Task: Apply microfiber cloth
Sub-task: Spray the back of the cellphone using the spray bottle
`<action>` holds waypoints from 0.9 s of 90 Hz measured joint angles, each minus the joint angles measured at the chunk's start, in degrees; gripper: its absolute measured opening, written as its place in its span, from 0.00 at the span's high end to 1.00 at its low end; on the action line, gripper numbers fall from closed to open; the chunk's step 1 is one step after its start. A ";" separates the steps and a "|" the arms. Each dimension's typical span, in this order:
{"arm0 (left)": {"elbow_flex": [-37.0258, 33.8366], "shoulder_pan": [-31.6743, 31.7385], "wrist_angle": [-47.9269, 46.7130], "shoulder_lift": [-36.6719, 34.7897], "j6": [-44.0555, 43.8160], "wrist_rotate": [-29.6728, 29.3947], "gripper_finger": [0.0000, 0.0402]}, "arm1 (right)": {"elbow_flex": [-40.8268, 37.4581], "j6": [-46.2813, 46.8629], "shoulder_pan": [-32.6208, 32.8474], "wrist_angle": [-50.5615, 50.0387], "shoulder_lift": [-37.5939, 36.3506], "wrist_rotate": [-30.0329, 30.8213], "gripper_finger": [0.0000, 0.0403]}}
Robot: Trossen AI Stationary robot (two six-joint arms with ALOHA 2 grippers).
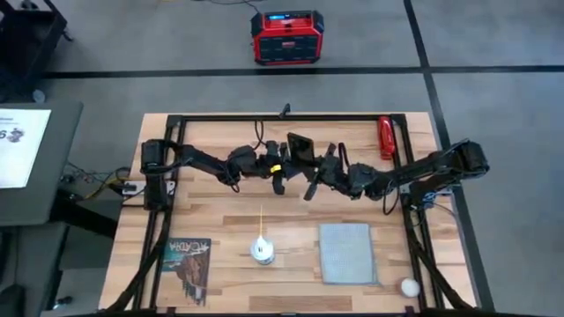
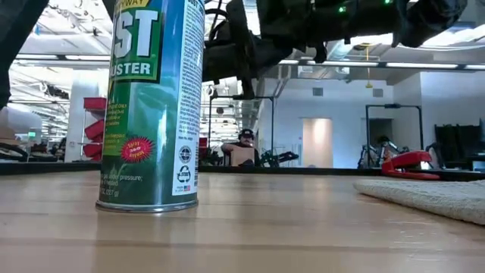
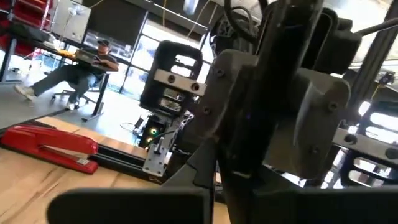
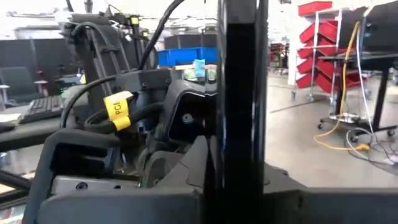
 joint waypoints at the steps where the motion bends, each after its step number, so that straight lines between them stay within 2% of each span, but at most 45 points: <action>1: -0.10 0.01 0.06 0.00 0.00 0.00 1.00 | 0.00 -0.16 0.04 -0.11 -0.07 0.16 0.97; 24: -7.57 3.03 6.72 -1.14 -1.62 0.87 1.00 | -0.07 -1.56 1.14 -4.79 -4.20 2.06 0.97; 52: -20.56 4.89 5.52 -10.43 4.25 3.52 1.00 | -6.68 7.75 2.95 -11.91 -10.28 2.19 0.97; 64: -23.77 4.11 -3.21 -18.17 8.30 4.15 1.00 | -8.78 12.27 3.06 -14.62 -12.06 0.72 0.97; 81: -21.89 -1.21 -30.50 -32.30 16.61 3.75 1.00 | -10.32 14.86 2.99 -16.99 -12.04 -1.77 0.97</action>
